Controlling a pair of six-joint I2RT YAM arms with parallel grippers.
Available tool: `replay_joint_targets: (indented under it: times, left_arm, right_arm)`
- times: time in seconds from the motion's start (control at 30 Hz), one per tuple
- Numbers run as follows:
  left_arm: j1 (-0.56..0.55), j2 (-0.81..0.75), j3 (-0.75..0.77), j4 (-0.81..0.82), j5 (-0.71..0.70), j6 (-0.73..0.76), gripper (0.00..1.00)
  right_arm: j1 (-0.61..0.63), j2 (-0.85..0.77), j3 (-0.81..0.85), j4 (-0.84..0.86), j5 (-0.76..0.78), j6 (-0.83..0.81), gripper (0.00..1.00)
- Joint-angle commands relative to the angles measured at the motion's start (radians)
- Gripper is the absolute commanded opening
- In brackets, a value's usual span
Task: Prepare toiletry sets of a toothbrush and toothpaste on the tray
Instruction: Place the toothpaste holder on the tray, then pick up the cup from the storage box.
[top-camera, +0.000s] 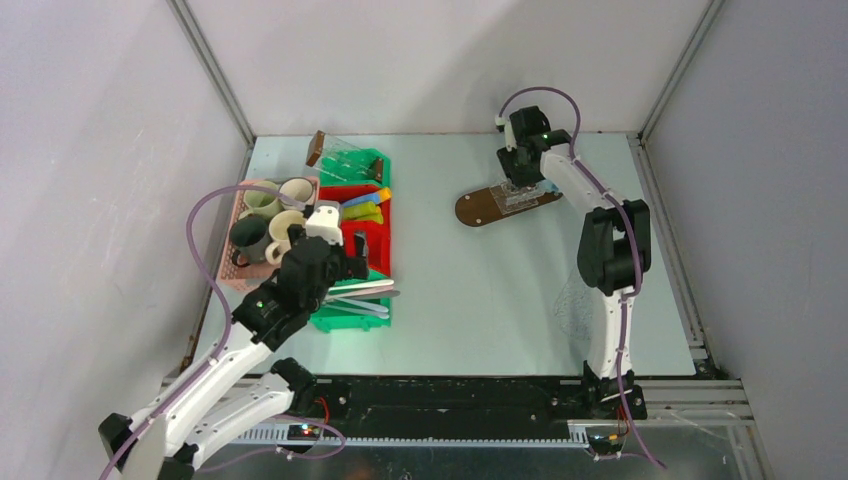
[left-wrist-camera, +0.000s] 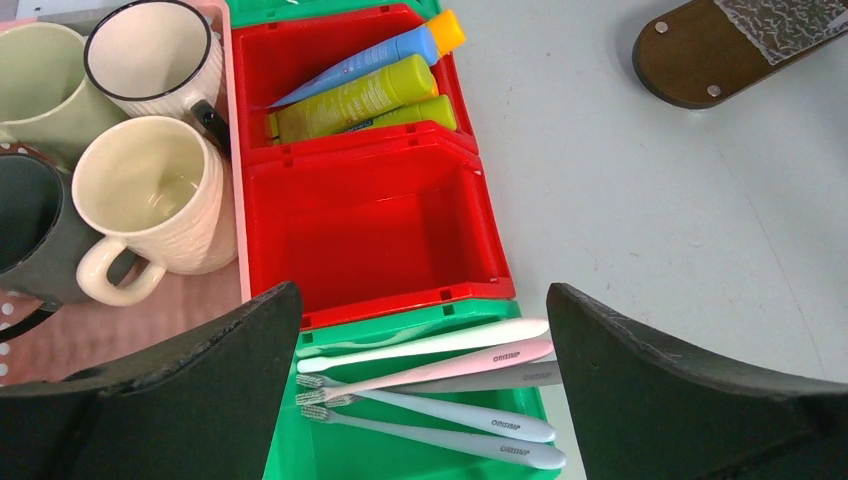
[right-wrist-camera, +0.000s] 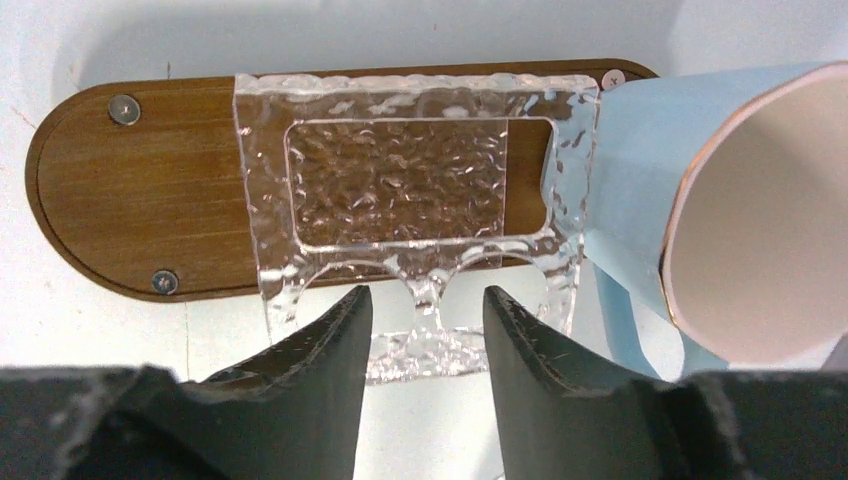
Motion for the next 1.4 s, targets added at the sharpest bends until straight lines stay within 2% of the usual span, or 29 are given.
replay_joint_targets:
  times: [0.0, 0.27, 0.43, 0.7, 0.9, 1.1, 1.37]
  left_arm:
    - [-0.004, 0.016, 0.072, -0.020, -0.001, -0.040, 1.00]
    - [-0.004, 0.070, 0.125, -0.020, 0.031, -0.074, 1.00]
    - [-0.002, 0.147, 0.200, -0.016, 0.076, -0.005, 1.00]
    - [0.052, 0.316, 0.367, -0.103, 0.048, 0.063, 1.00]
    - [0.185, 0.411, 0.440, -0.183, 0.052, 0.056, 1.00]
    - [0.408, 0.449, 0.460, -0.250, 0.078, 0.033, 0.98]
    - [0.647, 0.503, 0.470, -0.291, 0.099, 0.037, 0.91]
  right_arm:
    - [0.019, -0.114, 0.042, -0.033, 0.030, -0.005, 0.52]
    - [0.079, -0.267, -0.003, -0.067, 0.066, 0.046, 0.69]
    - [0.116, -0.408, -0.078, -0.074, 0.082, 0.097, 0.82]
    - [0.136, -0.657, -0.269, -0.043, 0.034, 0.167, 0.87]
    - [0.141, -0.801, -0.393, -0.033, 0.024, 0.191, 0.88]
    - [0.143, -0.887, -0.456, -0.028, -0.024, 0.194, 0.87]
    - [0.149, -0.973, -0.544, 0.011, -0.088, 0.214, 0.88]
